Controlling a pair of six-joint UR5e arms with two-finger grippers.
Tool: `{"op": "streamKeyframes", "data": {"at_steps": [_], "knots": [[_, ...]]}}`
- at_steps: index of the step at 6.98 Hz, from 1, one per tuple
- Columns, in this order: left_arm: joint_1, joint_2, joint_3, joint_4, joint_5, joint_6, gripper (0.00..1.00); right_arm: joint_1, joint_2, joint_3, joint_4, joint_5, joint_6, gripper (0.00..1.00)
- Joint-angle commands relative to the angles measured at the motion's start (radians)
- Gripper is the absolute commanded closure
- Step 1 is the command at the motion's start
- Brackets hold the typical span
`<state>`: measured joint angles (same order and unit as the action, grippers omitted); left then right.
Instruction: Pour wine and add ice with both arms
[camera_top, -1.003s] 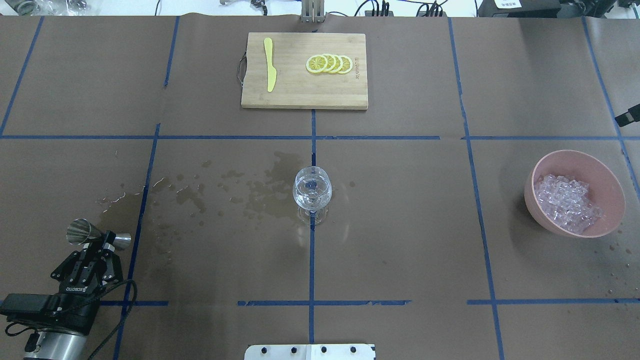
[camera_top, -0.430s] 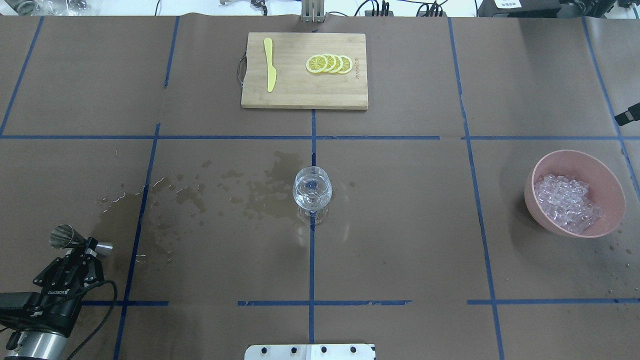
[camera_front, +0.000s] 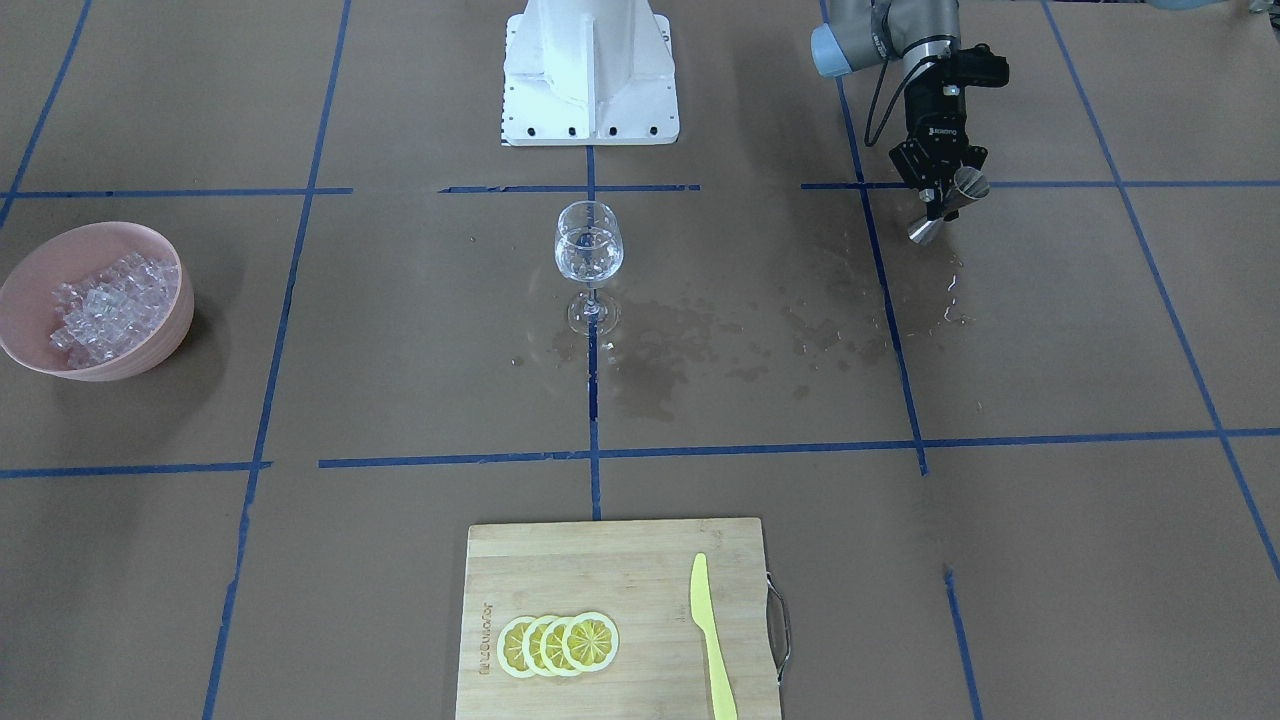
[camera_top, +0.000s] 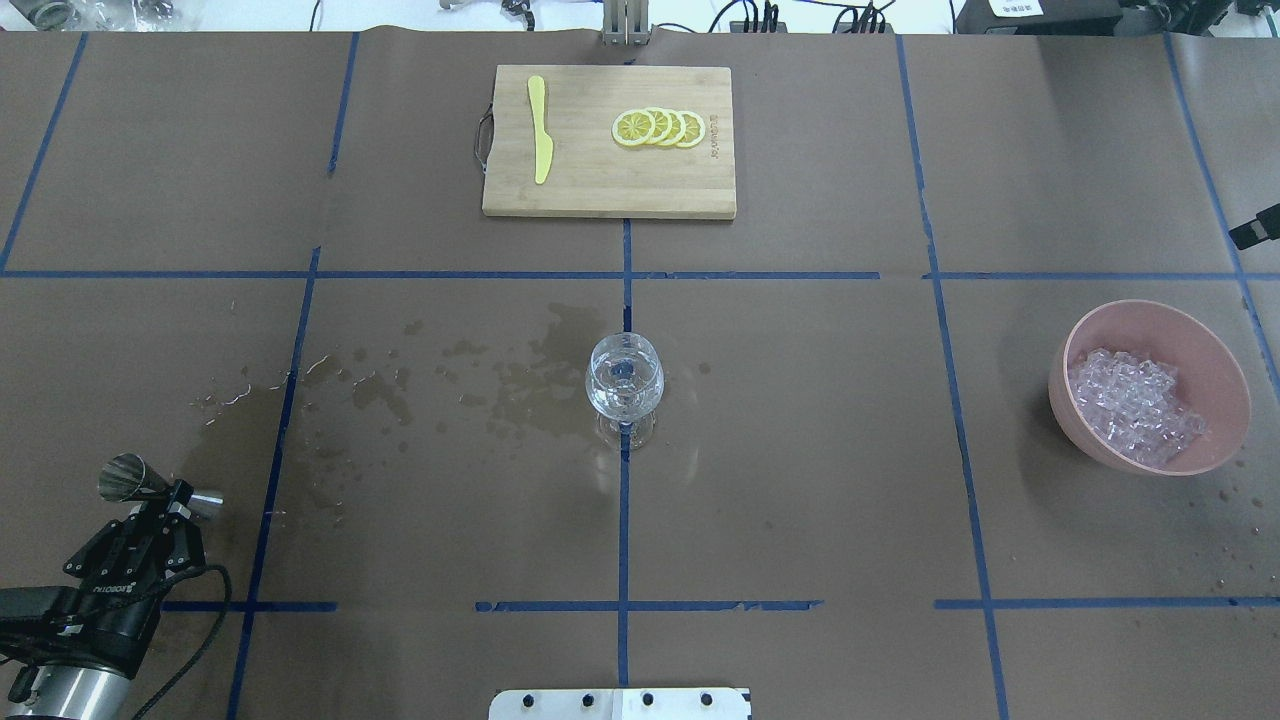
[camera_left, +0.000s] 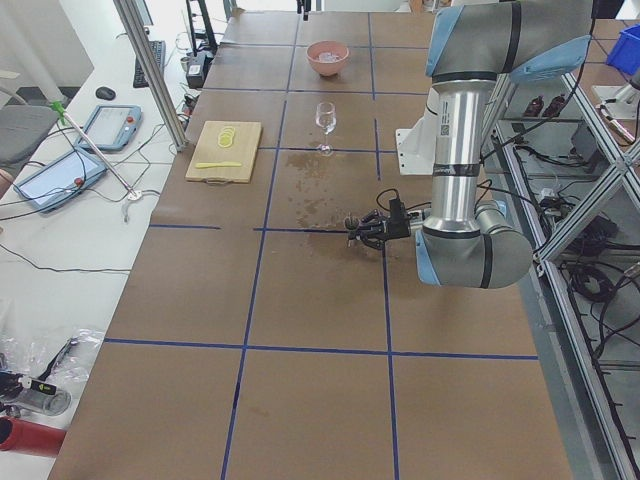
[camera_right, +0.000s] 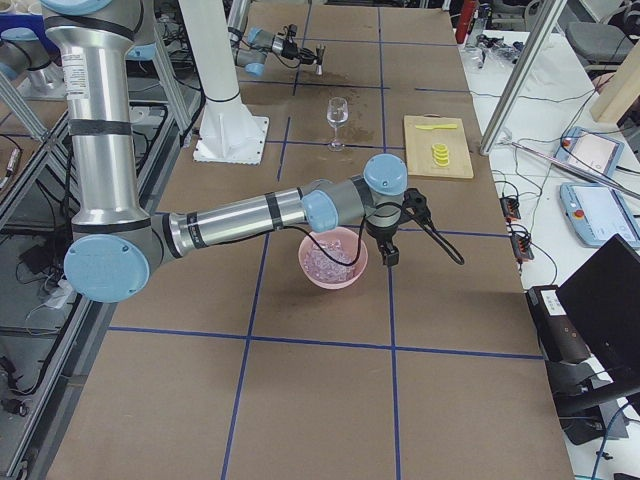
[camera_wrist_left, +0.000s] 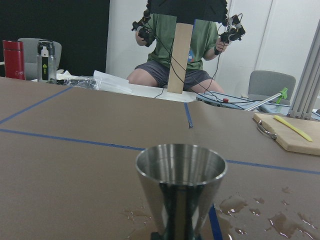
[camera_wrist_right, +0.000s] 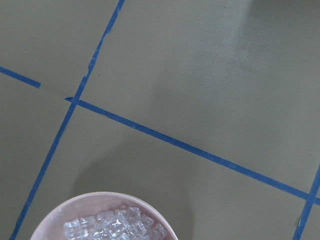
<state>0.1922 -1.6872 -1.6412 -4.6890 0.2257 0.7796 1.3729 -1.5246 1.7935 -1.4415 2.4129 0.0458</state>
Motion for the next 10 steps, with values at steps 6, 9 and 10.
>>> {"op": "streamKeyframes", "data": {"at_steps": [6, 9, 10], "knots": [[0.007, 0.020, 0.004, -0.011, 0.038, 0.001, 1.00, 0.000, -0.002, 0.023, 0.001, 0.000, 0.035, 0.00], [0.027, 0.020, 0.011, -0.011, 0.038, 0.001, 1.00, 0.000, -0.002, 0.021, 0.001, 0.000, 0.039, 0.00], [0.032, 0.020, 0.012, -0.011, 0.038, 0.003, 1.00, 0.000, -0.002, 0.021, 0.000, 0.000, 0.039, 0.00]]}}
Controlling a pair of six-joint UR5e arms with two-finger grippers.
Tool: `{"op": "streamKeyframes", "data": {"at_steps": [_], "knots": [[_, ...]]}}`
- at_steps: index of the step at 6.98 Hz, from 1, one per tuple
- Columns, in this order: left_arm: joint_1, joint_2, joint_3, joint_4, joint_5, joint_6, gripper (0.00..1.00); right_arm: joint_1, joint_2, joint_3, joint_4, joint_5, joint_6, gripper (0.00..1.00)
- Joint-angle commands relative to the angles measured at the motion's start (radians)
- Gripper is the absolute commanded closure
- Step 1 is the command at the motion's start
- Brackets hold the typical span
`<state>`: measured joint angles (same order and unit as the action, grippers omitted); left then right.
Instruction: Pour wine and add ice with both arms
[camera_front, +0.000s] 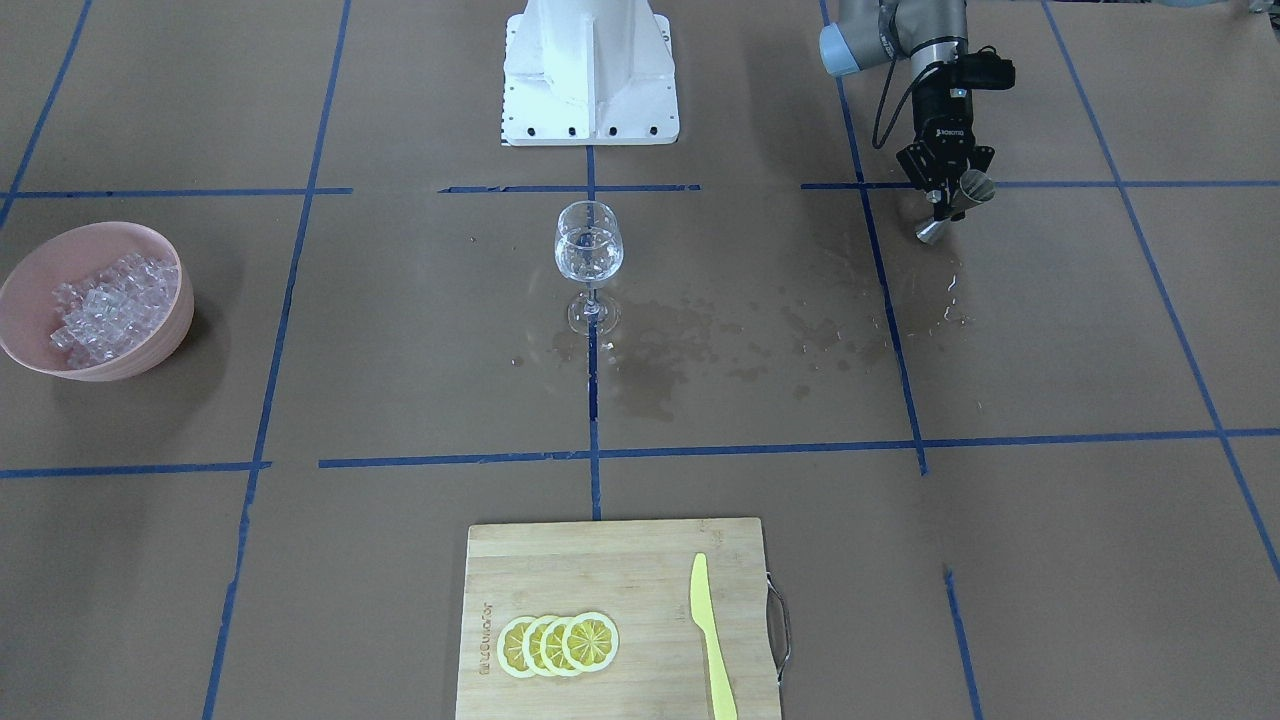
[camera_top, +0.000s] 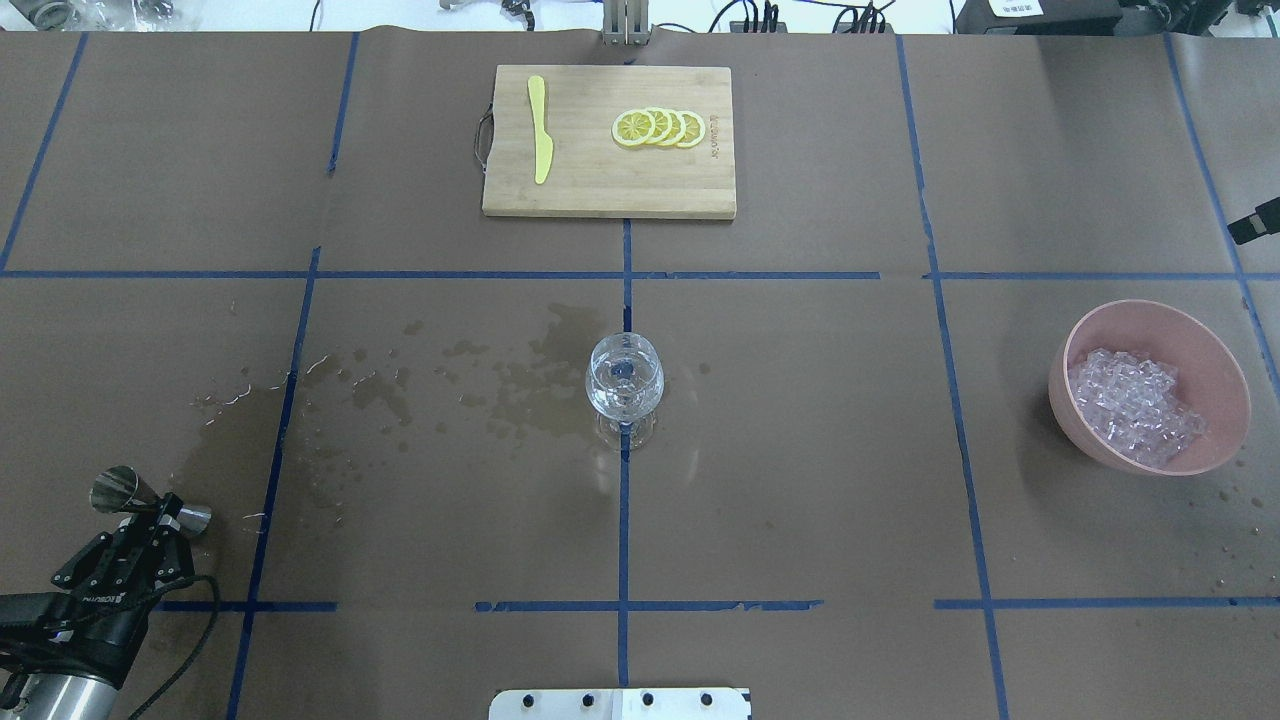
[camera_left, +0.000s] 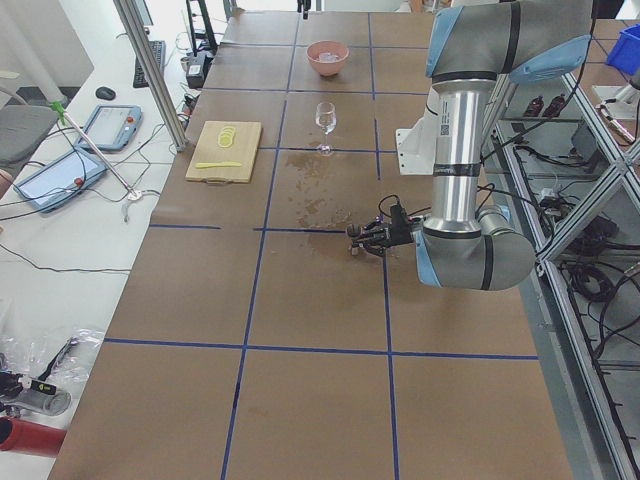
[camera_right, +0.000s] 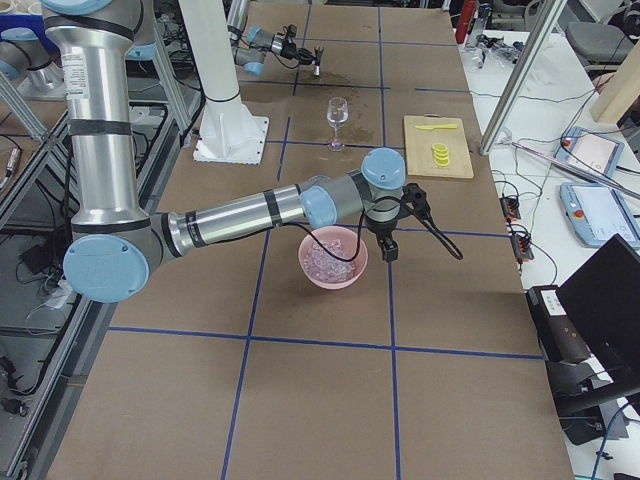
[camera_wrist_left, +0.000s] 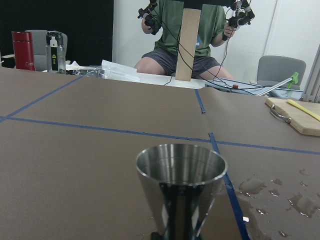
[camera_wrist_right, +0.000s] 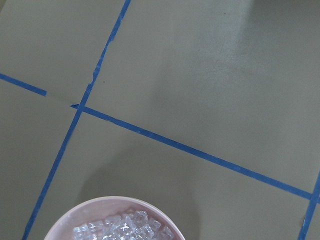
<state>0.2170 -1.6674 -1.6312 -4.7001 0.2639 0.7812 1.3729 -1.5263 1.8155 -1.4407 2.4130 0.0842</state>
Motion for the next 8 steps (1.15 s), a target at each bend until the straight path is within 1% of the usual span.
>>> {"op": "streamKeyframes", "data": {"at_steps": [1, 2, 3, 4, 5, 6, 7, 8], "knots": [[0.013, 0.000, 0.014, 0.000, 0.000, 0.001, 1.00, 0.000, 0.000, -0.001, 0.000, 0.000, 0.000, 0.00], [0.015, 0.000, 0.014, 0.000, 0.000, 0.001, 1.00, 0.000, 0.000, -0.001, 0.000, 0.000, 0.000, 0.00], [0.018, 0.000, 0.014, 0.002, 0.000, 0.003, 0.95, 0.000, -0.002, -0.001, 0.000, 0.000, 0.000, 0.00], [0.024, 0.000, 0.014, 0.002, 0.000, 0.003, 0.69, -0.002, 0.000, -0.001, 0.000, 0.000, 0.000, 0.00], [0.025, 0.000, 0.014, 0.002, 0.000, 0.007, 0.62, -0.002, 0.000, -0.001, -0.001, 0.000, 0.000, 0.00], [0.025, 0.000, 0.014, 0.003, 0.000, 0.010, 0.49, -0.002, 0.000, -0.002, -0.001, 0.000, 0.000, 0.00], [0.033, 0.000, 0.014, 0.003, 0.000, 0.010, 0.20, -0.002, 0.000, -0.002, 0.000, 0.000, 0.000, 0.00], [0.035, -0.002, 0.013, 0.005, -0.002, 0.010, 0.00, -0.002, 0.000, -0.002, -0.001, 0.000, 0.002, 0.00]]}}
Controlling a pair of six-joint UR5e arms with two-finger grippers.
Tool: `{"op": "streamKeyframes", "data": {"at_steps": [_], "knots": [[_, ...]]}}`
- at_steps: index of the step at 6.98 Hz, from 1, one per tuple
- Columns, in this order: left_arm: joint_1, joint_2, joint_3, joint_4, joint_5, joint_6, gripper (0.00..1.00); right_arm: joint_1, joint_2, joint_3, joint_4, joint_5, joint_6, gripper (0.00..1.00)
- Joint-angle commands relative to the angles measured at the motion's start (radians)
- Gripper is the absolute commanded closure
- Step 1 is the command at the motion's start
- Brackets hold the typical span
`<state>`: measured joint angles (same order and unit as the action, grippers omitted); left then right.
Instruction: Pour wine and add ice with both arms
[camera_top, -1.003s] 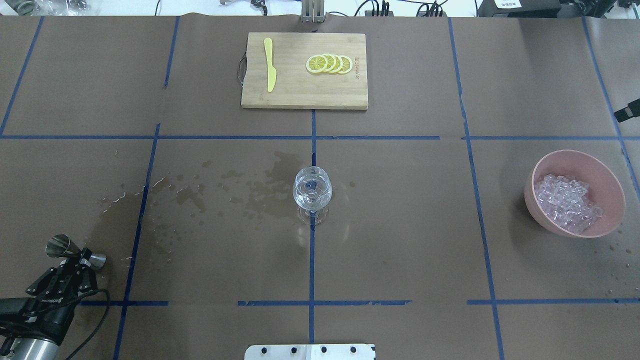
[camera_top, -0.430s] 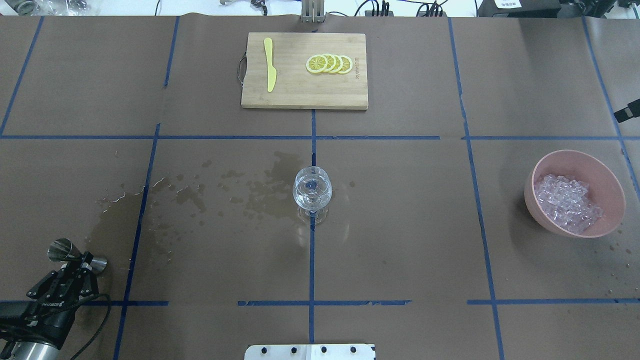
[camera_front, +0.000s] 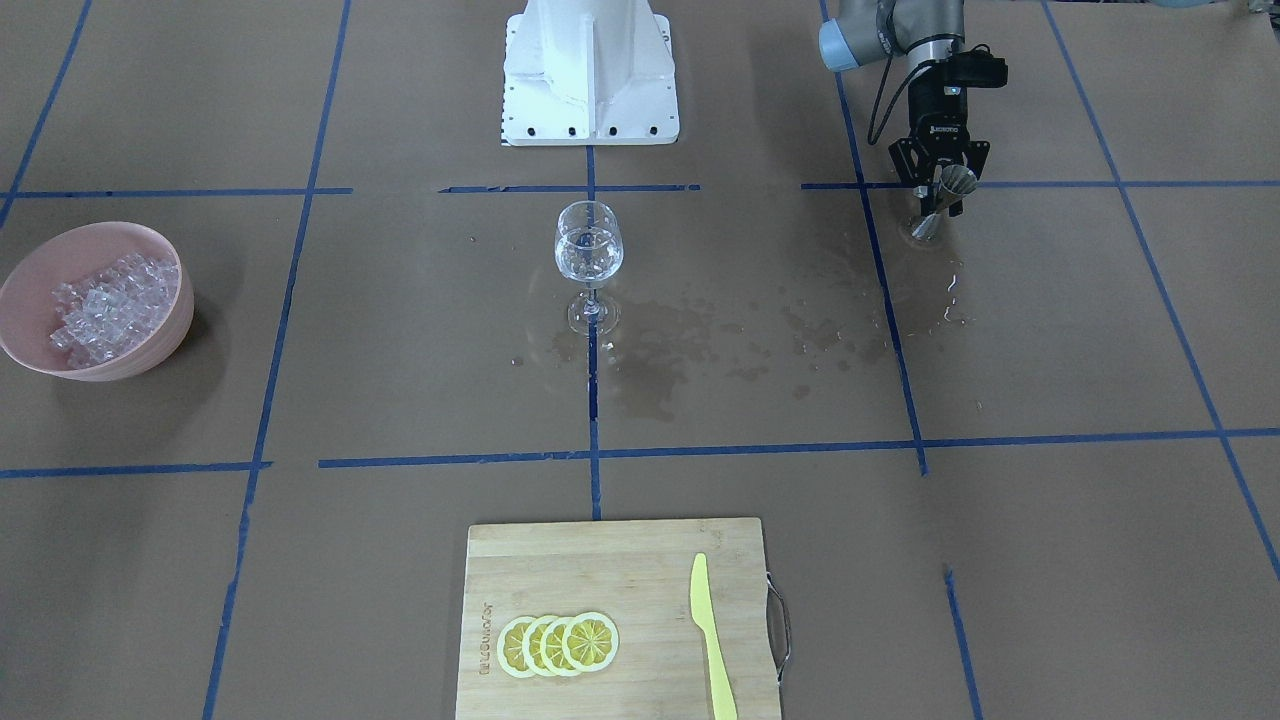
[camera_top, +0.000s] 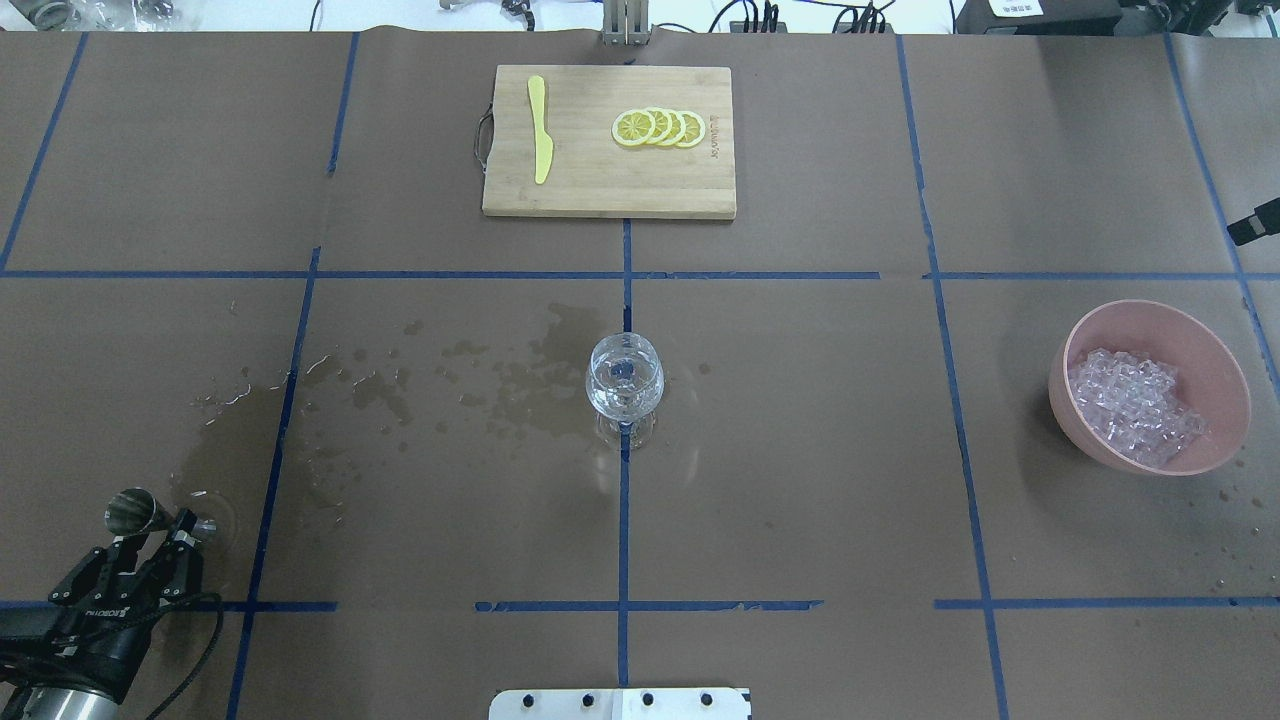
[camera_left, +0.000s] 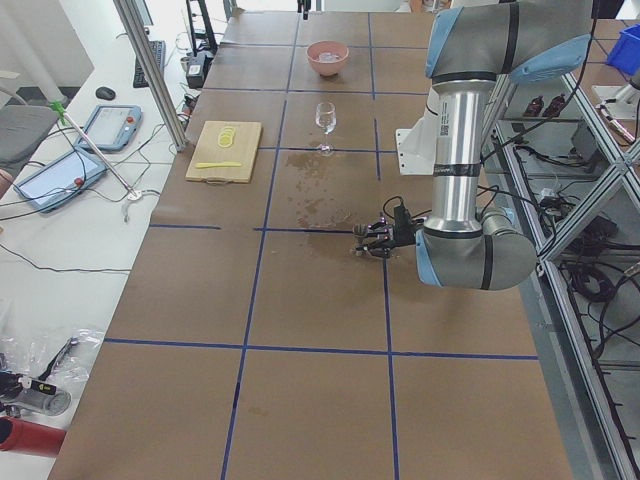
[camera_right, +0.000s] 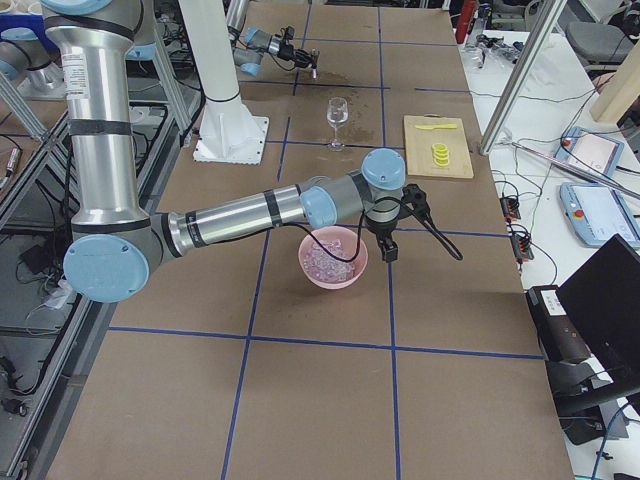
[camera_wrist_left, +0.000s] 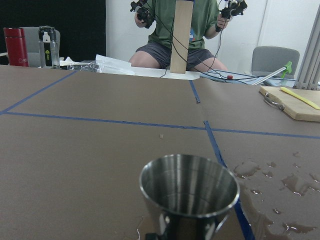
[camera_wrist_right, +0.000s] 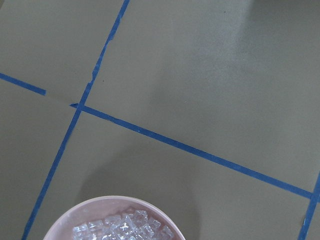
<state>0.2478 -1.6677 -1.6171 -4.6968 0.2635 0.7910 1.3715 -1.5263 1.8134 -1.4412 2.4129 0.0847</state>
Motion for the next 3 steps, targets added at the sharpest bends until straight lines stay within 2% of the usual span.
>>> {"op": "streamKeyframes", "data": {"at_steps": [1, 3], "knots": [[0.010, 0.000, -0.003, 0.010, -0.003, 0.001, 0.00, 0.000, 0.000, 0.003, 0.001, 0.000, 0.001, 0.00], [0.010, 0.000, -0.050, 0.052, -0.003, 0.002, 0.00, 0.001, 0.000, 0.006, 0.001, 0.000, 0.001, 0.00]]}}
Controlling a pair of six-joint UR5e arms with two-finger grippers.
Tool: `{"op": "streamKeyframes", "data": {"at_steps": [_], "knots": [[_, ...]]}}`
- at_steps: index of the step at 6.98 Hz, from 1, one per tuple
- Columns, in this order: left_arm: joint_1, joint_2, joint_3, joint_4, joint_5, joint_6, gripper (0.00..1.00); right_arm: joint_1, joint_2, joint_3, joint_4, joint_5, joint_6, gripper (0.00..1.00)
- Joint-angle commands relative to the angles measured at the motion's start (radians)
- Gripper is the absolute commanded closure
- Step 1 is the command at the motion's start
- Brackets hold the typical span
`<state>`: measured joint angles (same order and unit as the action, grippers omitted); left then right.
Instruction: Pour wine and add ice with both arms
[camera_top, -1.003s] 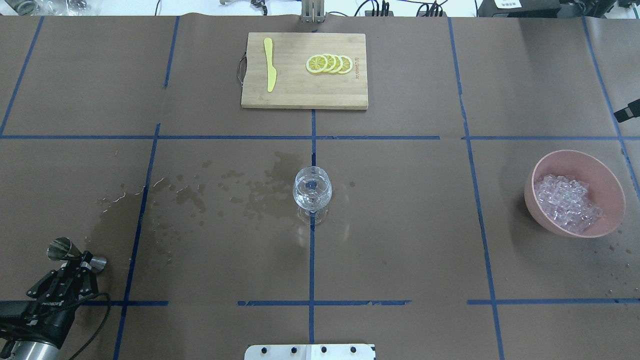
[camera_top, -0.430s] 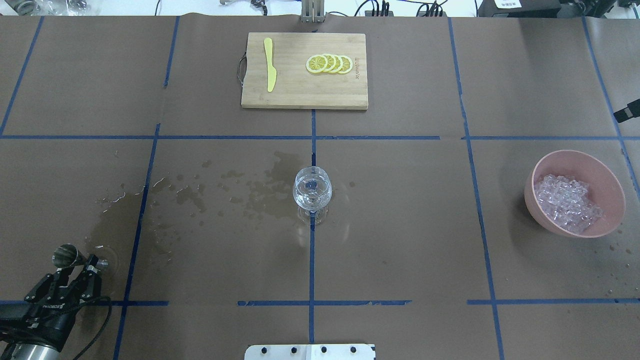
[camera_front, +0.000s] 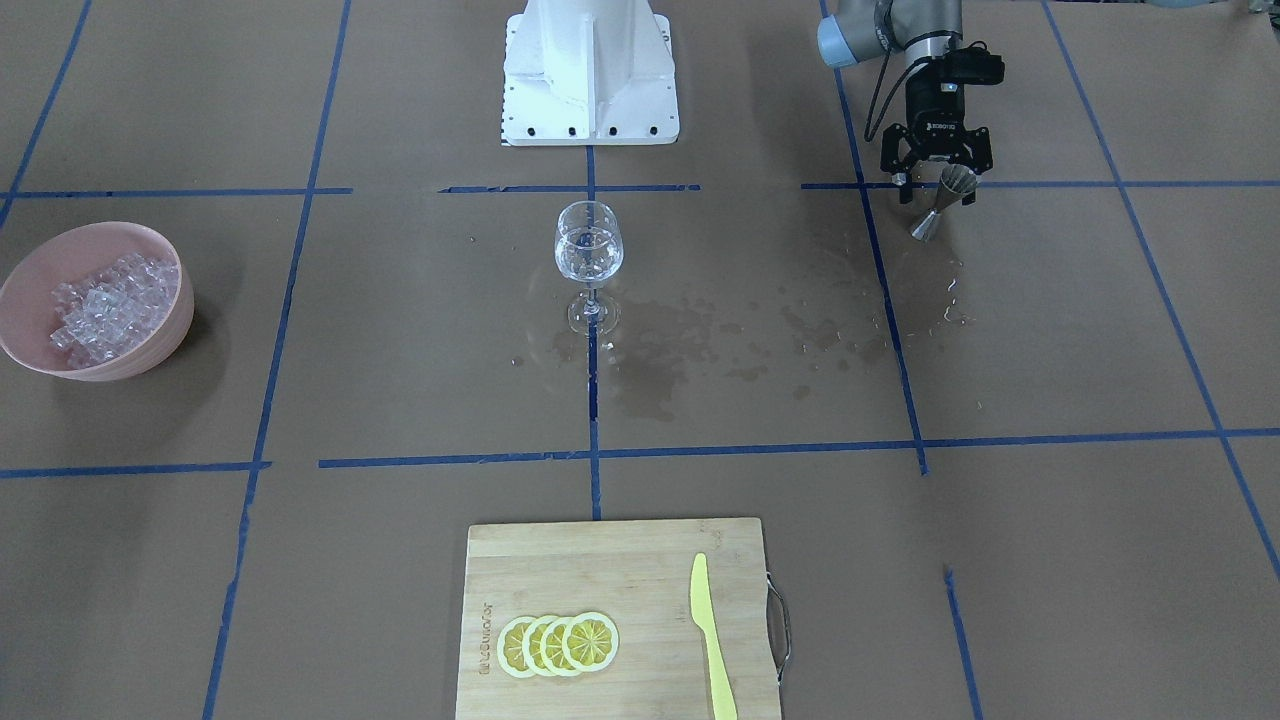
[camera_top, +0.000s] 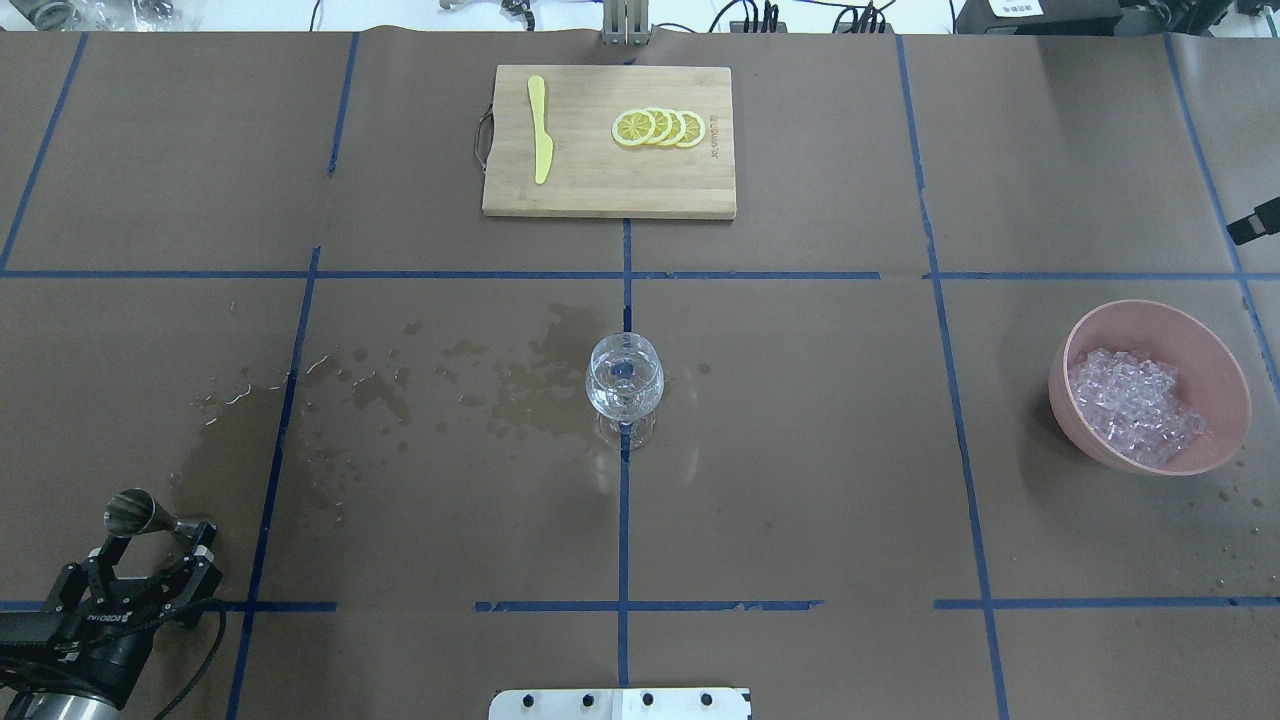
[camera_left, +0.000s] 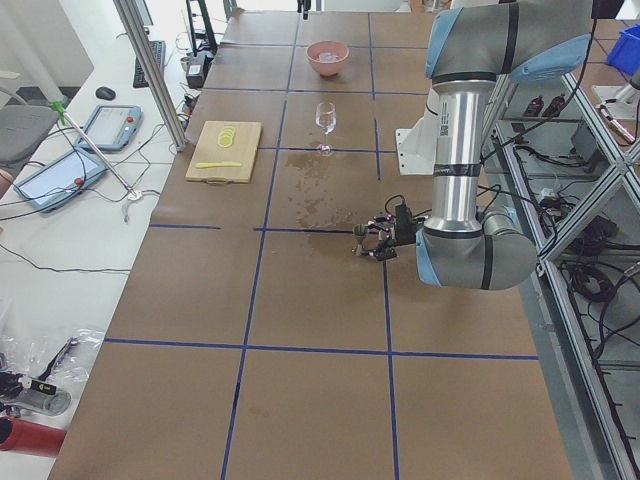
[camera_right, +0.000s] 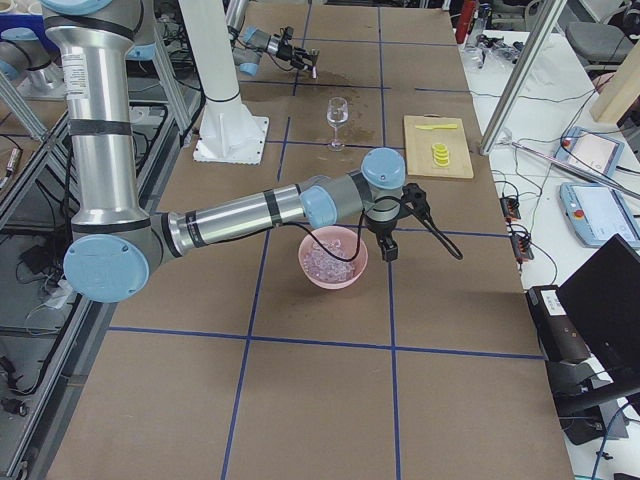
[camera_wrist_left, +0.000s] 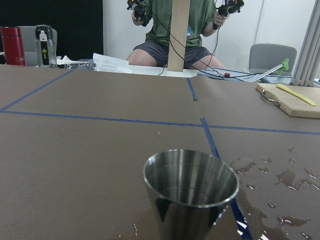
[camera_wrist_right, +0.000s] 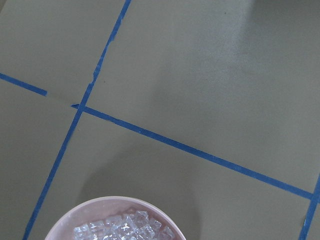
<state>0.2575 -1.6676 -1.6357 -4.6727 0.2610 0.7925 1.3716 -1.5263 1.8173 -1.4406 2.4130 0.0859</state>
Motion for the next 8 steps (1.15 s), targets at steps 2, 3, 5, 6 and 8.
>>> {"op": "streamKeyframes", "data": {"at_steps": [2, 3, 5, 6, 8], "knots": [[-0.001, 0.017, -0.088, 0.063, 0.000, 0.001, 0.00, 0.001, -0.002, 0.008, -0.001, 0.002, 0.005, 0.00], [-0.001, 0.067, -0.120, 0.063, -0.002, 0.001, 0.00, 0.001, -0.002, 0.010, 0.000, 0.002, 0.024, 0.00], [-0.003, 0.083, -0.150, 0.065, -0.003, 0.001, 0.00, 0.001, -0.002, 0.008, 0.000, 0.003, 0.025, 0.00], [-0.003, 0.083, -0.171, 0.083, -0.006, 0.001, 0.00, 0.001, -0.002, 0.005, 0.000, 0.002, 0.023, 0.00], [-0.017, 0.085, -0.223, 0.138, -0.006, 0.001, 0.00, 0.001, -0.005, 0.002, 0.000, 0.002, 0.023, 0.00]]}}
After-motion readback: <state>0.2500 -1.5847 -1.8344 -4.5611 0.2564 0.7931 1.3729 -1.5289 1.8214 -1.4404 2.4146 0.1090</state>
